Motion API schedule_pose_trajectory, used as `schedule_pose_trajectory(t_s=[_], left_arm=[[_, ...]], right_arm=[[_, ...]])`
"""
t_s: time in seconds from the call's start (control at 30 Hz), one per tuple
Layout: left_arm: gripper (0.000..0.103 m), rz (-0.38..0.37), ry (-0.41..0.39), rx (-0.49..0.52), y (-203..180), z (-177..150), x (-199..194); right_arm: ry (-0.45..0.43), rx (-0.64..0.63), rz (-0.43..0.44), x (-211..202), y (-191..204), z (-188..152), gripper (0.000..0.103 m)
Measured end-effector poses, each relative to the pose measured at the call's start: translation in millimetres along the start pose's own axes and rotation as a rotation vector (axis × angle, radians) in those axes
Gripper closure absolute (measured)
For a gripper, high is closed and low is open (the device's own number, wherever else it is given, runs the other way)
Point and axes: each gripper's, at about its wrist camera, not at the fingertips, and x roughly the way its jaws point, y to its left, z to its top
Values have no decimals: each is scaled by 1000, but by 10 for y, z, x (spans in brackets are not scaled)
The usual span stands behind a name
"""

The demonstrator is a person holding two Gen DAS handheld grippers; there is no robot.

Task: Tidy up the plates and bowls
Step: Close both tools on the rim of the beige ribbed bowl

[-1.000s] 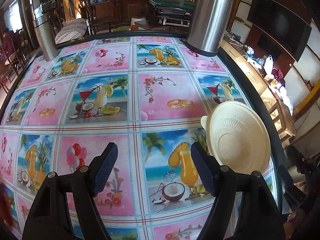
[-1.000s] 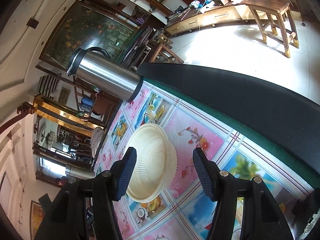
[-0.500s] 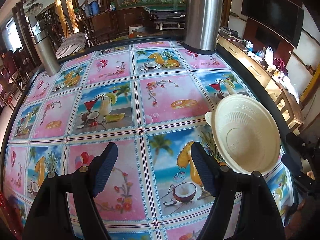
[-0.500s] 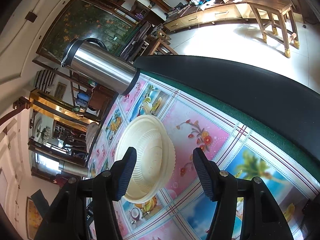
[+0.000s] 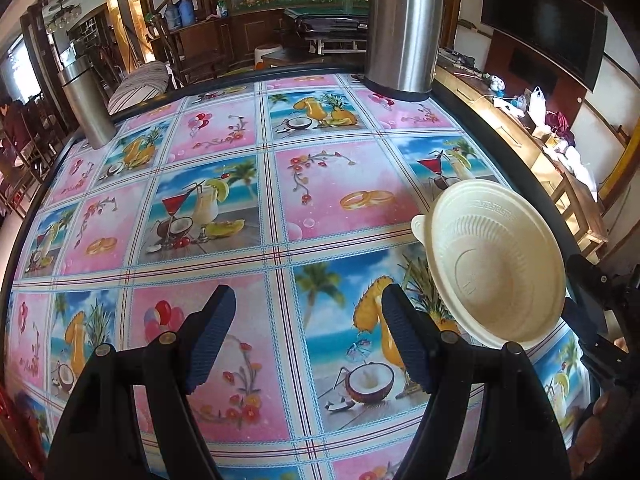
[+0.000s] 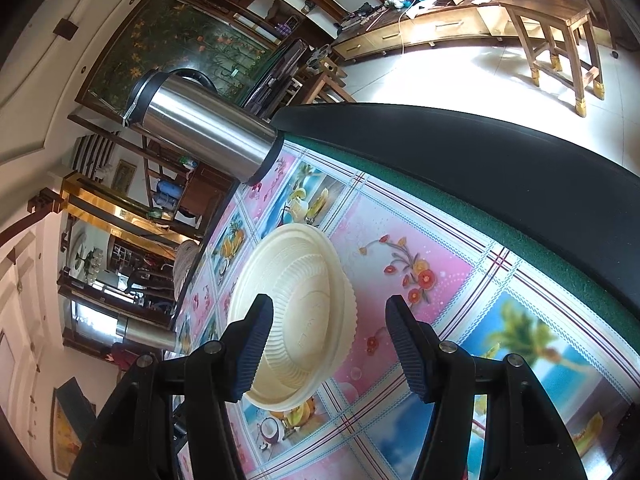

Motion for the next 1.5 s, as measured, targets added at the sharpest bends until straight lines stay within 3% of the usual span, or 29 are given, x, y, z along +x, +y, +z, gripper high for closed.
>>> schedule_pose_trajectory(t_s=[0.4, 0.53, 0.8, 1.0, 1.07, 1.13, 1.23, 1.4, 1.5], left_arm=[[27, -2, -9, -4, 23, 0, -22], [27, -7, -5, -6, 32, 0, -24], [27, -37, 7, -55, 261, 72, -47], [27, -105, 63, -101, 376, 107, 80], [28, -149, 87, -108, 340, 114, 122], [28, -198, 120, -113, 282, 122, 181], [28, -221, 145, -116, 200, 127, 247], [28, -192, 147, -124, 152, 170, 284], [28, -216, 161, -134, 187, 177, 259]], right_arm=[[-71, -18, 18, 119, 36, 42, 37], [-31, -29, 47, 250, 61, 39, 37], [147, -117, 157, 442, 273, -84, 38], [111, -65, 99, 382, 160, -34, 38], [127, -41, 99, 397, 130, -33, 42], [140, -43, 104, 400, 143, -48, 62], [135, -51, 90, 401, 168, -62, 76], [122, -2, 92, 378, 70, -33, 81], [121, 15, 104, 362, 42, -20, 81]])
